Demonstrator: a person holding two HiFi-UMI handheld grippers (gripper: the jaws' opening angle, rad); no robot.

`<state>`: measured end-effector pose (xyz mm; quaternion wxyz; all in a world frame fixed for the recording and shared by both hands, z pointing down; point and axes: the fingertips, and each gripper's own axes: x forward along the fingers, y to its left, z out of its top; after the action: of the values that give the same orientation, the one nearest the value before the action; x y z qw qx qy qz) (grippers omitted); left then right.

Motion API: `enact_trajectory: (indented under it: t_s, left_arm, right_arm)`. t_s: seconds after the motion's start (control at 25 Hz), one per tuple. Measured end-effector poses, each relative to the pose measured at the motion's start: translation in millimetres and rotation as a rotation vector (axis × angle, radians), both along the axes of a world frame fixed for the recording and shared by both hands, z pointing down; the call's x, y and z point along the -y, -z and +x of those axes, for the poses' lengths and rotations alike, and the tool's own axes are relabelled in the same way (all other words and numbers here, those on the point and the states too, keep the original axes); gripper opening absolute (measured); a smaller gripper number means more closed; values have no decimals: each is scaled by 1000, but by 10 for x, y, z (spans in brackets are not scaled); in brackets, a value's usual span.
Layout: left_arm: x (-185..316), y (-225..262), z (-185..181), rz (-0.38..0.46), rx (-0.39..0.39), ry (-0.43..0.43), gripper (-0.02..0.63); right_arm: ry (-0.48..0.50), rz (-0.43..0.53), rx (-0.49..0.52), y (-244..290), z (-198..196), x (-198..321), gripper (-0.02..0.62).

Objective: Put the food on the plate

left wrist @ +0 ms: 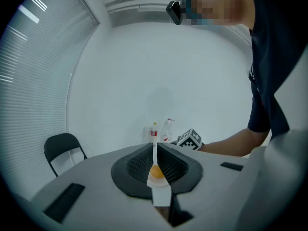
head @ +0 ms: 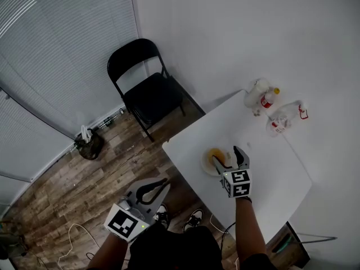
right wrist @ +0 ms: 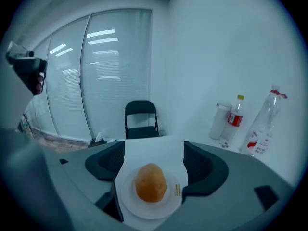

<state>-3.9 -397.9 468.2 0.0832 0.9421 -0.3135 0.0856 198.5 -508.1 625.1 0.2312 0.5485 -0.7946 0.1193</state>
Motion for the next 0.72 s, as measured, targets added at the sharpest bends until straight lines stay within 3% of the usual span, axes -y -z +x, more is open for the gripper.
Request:
enact_trajectory:
  t_s: [0.24,0.32,0.48,0.72]
  left_arm:
    - [-144,208,181,33,-32,-69,43]
    - [-202,298,210,45,-45,-96,43]
    - [-284,507,288,84,-79,-135,43]
    - [-334,900,397,163,-136,-155,43]
  right_arm:
    - [-48,211,102,1001,55,-405,372]
    - [-71,281,132,1277,54,-585,289]
    - [-106,388,154,1758,77,-978,200]
    - [-134,549,106,2494,116,-1536,47]
